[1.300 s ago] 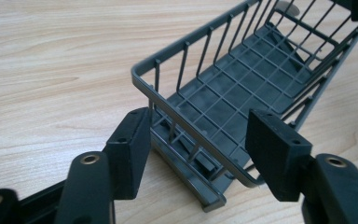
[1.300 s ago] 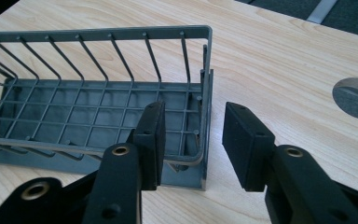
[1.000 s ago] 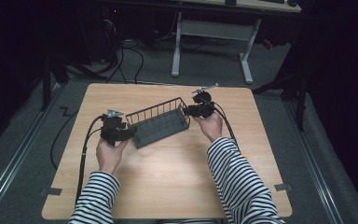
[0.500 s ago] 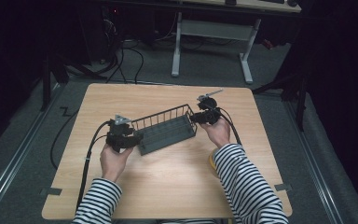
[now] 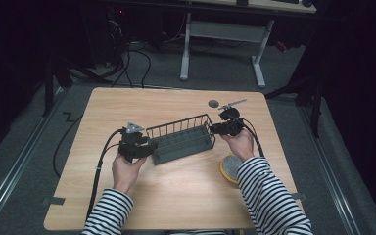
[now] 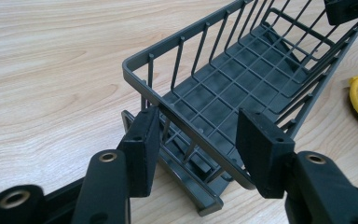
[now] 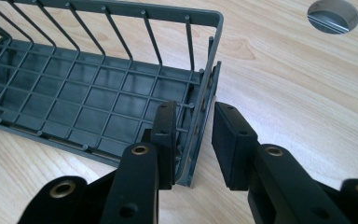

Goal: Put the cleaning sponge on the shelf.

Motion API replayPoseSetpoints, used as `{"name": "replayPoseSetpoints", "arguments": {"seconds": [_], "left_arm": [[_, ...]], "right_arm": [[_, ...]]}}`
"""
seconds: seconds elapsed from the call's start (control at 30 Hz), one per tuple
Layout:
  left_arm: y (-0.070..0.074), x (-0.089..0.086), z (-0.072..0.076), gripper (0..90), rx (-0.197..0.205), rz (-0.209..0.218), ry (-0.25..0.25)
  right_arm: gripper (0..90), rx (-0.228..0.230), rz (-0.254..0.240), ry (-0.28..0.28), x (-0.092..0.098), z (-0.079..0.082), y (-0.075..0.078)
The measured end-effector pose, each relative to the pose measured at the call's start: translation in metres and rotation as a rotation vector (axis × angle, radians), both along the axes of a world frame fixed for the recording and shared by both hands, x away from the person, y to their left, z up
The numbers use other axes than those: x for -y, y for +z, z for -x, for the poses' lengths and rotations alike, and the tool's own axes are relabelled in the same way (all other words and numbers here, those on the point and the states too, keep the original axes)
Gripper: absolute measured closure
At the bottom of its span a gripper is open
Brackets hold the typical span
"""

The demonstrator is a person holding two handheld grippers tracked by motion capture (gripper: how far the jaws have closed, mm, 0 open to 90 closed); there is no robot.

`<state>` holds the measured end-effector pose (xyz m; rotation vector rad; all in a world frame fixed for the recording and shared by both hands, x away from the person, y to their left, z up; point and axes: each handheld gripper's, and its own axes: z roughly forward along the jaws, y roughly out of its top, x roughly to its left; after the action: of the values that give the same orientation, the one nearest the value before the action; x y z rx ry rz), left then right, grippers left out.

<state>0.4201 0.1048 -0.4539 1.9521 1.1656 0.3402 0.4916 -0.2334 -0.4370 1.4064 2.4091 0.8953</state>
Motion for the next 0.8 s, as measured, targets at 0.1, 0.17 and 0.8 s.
{"name": "replayPoseSetpoints", "arguments": {"seconds": [0.1,0.17,0.8], "left_arm": [[0.0,0.004,0.001,50.6,-0.001,0.005,-0.009],[0.0,0.005,0.002,50.6,-0.001,0.004,-0.014],[0.008,-0.02,0.018,31.4,0.03,0.123,0.007]], "right_arm": [[70.8,-0.007,0.001,0.005,0.005,0.004,0.0],[70.8,-0.006,-0.004,0.008,0.008,0.006,0.0],[47.0,0.108,-0.081,-0.02,0.027,0.032,0.019]]}}
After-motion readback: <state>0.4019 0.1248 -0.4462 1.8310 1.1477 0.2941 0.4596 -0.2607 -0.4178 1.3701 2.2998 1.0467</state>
